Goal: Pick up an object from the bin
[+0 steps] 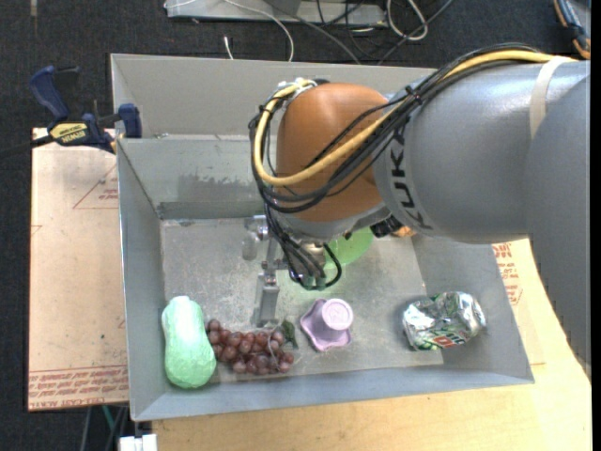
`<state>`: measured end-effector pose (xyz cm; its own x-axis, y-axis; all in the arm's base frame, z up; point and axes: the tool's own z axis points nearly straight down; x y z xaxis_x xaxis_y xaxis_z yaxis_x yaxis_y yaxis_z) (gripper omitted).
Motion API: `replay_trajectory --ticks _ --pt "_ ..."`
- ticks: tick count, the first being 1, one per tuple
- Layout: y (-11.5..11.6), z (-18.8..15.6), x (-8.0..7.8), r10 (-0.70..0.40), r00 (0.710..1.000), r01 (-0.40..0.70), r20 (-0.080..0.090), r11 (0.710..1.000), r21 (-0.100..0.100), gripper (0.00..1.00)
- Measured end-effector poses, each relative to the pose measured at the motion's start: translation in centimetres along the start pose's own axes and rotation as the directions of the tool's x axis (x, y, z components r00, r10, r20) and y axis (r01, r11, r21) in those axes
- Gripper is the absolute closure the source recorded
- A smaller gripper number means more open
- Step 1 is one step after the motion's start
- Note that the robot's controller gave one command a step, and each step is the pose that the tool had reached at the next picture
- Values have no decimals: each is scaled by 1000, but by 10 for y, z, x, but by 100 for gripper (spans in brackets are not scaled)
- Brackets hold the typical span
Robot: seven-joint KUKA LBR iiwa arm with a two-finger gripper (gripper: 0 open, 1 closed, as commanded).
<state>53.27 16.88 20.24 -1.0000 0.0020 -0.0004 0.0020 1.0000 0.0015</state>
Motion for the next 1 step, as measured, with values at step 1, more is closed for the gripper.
replay_trajectory --ticks 1 --pt "0 0 0 0 1000 0 0 1000 0 0"
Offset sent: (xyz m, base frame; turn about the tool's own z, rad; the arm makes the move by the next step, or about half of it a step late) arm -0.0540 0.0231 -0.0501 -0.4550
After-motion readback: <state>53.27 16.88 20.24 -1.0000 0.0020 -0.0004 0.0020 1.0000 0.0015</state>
